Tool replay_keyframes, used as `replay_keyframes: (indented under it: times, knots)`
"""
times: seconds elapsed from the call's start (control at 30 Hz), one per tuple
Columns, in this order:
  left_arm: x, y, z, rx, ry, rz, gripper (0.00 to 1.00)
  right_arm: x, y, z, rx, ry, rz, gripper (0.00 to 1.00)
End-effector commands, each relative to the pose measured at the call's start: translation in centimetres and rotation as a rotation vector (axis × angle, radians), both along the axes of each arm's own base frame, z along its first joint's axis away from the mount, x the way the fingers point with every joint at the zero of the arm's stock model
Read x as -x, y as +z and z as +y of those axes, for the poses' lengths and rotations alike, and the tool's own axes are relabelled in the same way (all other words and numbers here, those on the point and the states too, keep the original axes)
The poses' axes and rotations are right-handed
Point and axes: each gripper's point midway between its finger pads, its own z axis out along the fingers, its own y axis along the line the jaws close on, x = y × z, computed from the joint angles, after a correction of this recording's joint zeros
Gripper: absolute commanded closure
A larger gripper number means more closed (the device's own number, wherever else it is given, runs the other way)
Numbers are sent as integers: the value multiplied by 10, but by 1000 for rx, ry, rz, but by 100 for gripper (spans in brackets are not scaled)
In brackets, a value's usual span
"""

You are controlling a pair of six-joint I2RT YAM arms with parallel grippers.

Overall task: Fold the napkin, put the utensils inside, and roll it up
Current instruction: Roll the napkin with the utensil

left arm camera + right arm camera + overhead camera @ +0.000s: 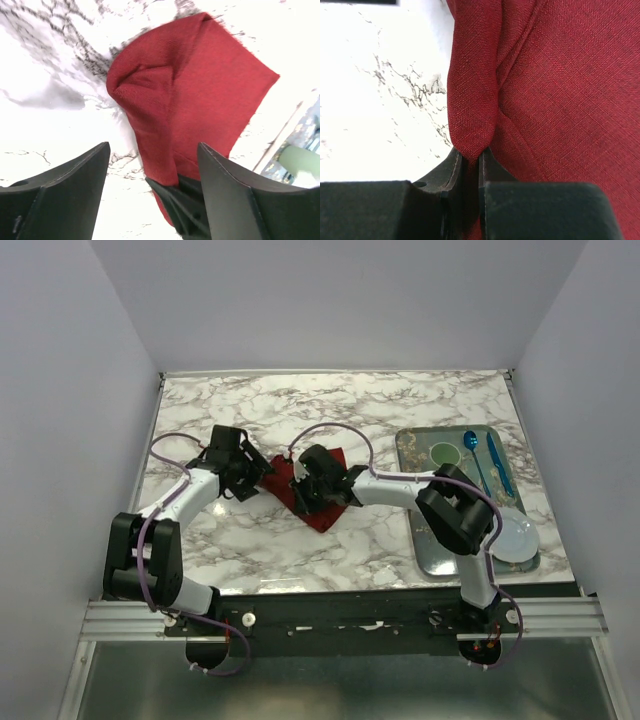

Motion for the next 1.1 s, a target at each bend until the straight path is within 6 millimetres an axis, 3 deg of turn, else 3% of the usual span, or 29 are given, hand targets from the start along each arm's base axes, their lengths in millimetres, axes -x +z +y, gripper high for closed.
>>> replay_keyframes:
  times: [0.0, 0.23, 0.4, 0.6, 0.8, 1.07]
  knots:
    - [3, 18, 5, -24, -33, -72, 18, 11, -21, -8, -76, 9, 231, 99]
    - [16, 6, 4, -20, -34, -48, 14, 10, -30, -12, -149, -3, 389, 100]
    - [19, -11, -19, 31, -79, 0, 16, 13, -35, -13, -198, -6, 480, 100]
    - [15, -8, -39, 47, -118, -28, 19, 12, -41, -17, -217, -17, 530, 99]
    - [16, -20, -41, 51, -101, 14, 26, 10, -43, -22, -237, -27, 559, 99]
    - [11, -32, -44, 82, -56, 22, 27, 10, -43, -21, -285, -26, 598, 99]
